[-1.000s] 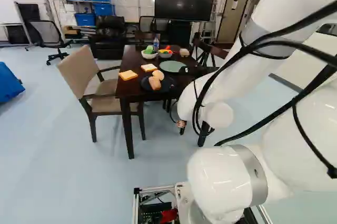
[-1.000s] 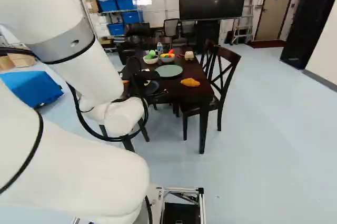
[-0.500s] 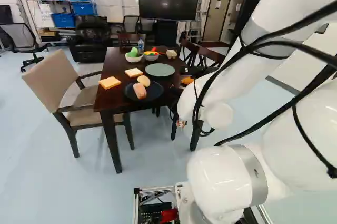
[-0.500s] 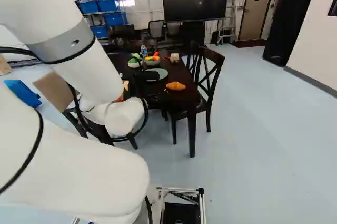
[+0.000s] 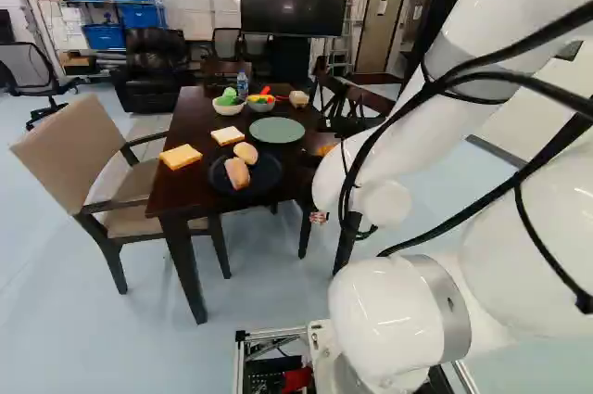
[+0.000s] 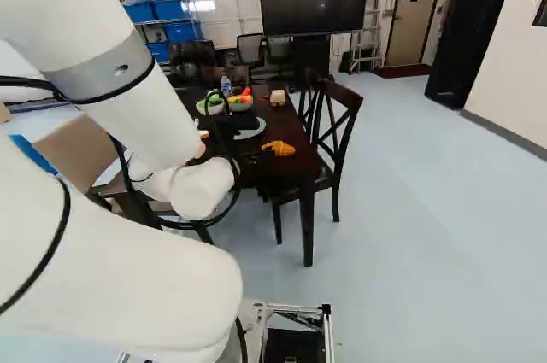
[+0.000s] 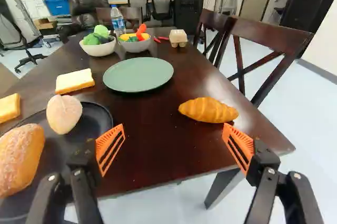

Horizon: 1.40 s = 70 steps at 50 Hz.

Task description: Move the croissant to the empty plate

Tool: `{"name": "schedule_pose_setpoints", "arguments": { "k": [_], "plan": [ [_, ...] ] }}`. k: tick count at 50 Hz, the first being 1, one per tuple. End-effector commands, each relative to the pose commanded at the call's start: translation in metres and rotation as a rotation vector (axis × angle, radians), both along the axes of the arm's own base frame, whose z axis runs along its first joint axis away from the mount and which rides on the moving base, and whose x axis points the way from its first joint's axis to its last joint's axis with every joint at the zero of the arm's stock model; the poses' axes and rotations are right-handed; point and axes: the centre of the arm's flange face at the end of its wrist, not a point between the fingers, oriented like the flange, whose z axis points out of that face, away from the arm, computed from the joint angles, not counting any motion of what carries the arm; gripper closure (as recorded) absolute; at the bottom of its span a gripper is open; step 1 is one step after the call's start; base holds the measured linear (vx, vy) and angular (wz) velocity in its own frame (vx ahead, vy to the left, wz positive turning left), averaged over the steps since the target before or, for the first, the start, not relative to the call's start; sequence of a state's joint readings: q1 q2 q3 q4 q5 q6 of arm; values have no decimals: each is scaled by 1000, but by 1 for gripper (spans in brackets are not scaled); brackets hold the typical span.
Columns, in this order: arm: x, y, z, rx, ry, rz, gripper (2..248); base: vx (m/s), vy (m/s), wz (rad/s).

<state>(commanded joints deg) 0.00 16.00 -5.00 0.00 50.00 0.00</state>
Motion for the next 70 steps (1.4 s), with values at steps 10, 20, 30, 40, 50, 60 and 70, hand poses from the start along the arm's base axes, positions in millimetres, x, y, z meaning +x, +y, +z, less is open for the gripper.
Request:
{"name": "schedule_pose_setpoints", "arguments": {
  "k": [10,20,30,40,50,60,70],
  "plan": [
    [0,0,0,0,0,0,3,114,-19,-19],
    [0,0,0,0,0,0,3,21,-1,-4],
    [2,0,0,0,1,0,3,-13,-1,2],
    [12,-1,3,0,21,-4,3,0,0,0],
    [24,-3,9,1,50,-11,3,0,0,0],
    [33,-4,16,3,62,-17,3,0,0,0],
    [42,-4,23,7,78,-23,3,0,0,0]
  ]
}}
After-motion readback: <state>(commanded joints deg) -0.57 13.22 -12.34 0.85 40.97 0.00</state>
